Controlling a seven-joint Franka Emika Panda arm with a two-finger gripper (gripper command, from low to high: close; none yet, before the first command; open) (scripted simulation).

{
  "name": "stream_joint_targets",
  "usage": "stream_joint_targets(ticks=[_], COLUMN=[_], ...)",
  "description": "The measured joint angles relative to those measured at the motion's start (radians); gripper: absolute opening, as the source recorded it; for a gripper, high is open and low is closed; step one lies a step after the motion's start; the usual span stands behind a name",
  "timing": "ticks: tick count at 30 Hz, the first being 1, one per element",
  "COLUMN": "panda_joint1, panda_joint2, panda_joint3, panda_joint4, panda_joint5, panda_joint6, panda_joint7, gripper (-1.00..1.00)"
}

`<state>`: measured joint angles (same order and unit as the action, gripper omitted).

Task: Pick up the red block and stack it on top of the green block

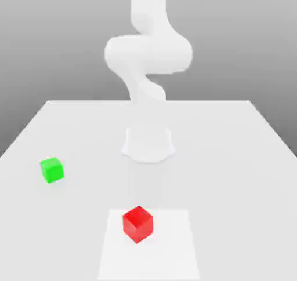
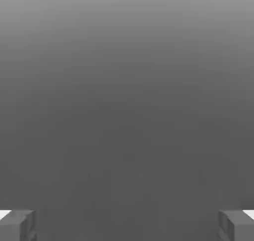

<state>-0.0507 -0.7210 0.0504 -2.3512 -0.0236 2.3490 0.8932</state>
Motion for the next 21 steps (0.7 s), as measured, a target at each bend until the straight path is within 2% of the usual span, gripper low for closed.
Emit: stream_joint_targets(ticks=[9, 13, 16, 18, 21], panda_joint1=[-0.184, -0.234, -0.250, -0.246, -0.247], panda_joint2=[0.338, 0.496, 0.614, 0.679, 0.749], panda_joint3=[0.154, 0.178, 0.181, 0.180, 0.180], panda_joint4=[-0.202, -0.295, -0.369, -0.416, -0.431], panda_joint5=[-0.080, -0.098, -0.070, -0.016, -0.002], panda_joint6=[0.196, 0.289, 0.366, 0.414, 0.470], panda_joint7=[0.371, 0.532, 0.628, 0.661, 0.691], gripper=[0.00, 0.00, 0.00, 0.00, 0.00])
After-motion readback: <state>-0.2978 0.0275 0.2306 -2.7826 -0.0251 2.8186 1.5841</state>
